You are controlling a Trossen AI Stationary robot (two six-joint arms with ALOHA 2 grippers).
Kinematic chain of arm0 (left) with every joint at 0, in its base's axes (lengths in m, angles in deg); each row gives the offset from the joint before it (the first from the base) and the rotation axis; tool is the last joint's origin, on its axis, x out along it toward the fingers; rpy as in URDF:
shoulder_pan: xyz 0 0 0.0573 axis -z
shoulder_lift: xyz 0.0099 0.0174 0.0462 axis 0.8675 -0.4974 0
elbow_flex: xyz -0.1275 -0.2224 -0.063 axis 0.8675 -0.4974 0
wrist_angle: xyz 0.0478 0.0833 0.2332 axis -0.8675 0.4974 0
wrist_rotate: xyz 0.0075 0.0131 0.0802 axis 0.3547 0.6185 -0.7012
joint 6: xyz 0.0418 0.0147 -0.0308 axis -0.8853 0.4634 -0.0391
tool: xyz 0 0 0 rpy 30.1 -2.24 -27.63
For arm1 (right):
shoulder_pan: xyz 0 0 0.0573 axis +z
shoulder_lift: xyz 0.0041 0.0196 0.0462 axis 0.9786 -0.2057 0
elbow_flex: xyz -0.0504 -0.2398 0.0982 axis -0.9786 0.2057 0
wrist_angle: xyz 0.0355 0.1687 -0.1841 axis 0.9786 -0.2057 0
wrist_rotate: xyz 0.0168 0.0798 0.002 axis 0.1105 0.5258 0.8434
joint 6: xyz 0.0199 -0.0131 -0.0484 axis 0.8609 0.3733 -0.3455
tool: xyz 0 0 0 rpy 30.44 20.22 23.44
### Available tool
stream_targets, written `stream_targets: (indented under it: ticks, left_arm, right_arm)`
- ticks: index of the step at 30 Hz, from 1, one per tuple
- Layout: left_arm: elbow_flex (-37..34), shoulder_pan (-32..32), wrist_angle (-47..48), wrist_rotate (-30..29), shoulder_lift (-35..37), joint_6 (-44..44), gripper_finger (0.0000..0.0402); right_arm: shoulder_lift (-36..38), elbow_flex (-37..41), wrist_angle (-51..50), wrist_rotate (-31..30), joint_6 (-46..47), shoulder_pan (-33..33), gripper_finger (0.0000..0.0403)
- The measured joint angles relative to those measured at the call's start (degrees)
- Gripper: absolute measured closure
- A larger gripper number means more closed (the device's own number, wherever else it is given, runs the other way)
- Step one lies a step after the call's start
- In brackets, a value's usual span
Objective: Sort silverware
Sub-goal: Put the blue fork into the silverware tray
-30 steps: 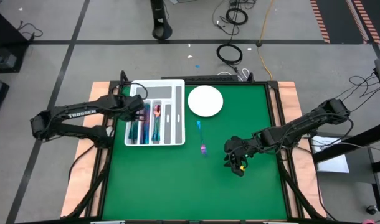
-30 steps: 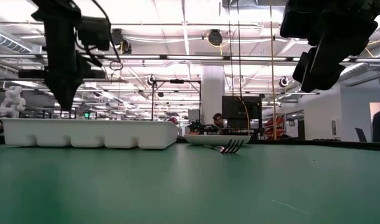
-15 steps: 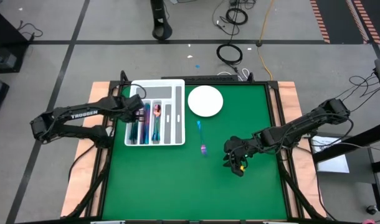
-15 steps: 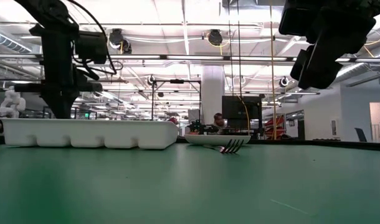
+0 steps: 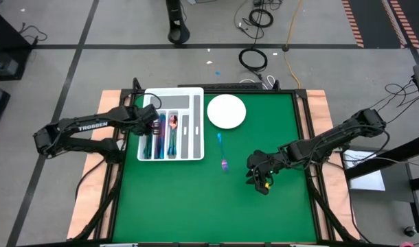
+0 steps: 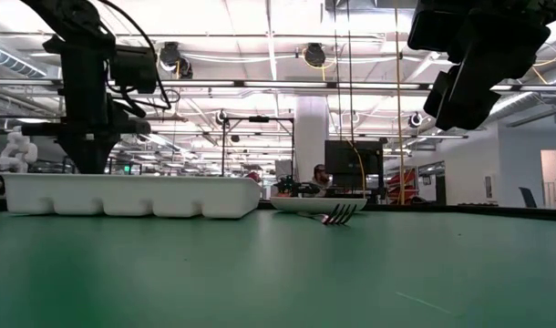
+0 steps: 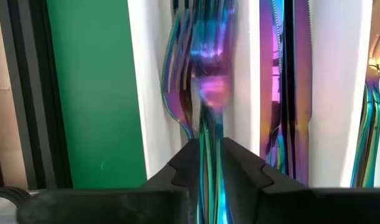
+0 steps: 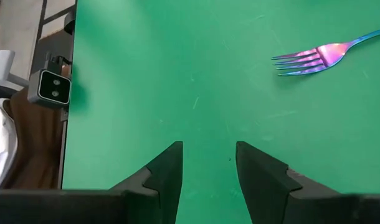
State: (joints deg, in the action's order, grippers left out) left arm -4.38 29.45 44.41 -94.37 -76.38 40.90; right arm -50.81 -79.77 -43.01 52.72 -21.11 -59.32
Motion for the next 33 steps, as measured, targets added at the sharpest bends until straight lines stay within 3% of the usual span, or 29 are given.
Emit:
stream_targets:
  ticks: [8,19,24,28,33]
  left_arm:
    - [0.0,0.0,0.0,-0.1,0.0,-1.4,0.0306]
    - [4.0,1.9,-1.0,-0.1,0.0,-9.4,0.0301]
    - [7.6,8.0,-11.5,0.1,0.0,-19.2,0.0301]
    - [8.8,14.5,-25.5,-0.2,0.0,-26.7,0.0301]
    - [8.9,21.3,-41.8,-0.6,-0.9,-42.2,0.0301]
  right_arm:
    - [0.0,0.0,0.0,0.0,0.0,0.0,0.0266]
    - [0.0,0.0,0.0,0.0,-0.2,-0.1,0.0266]
    - [0.0,0.0,0.0,0.0,-0.3,-0.1,0.0266]
    - [0.0,0.0,0.0,-0.3,-0.7,-0.1,0.0266]
    - [0.0,0.0,0.0,-2.6,-0.6,-0.1,0.0266]
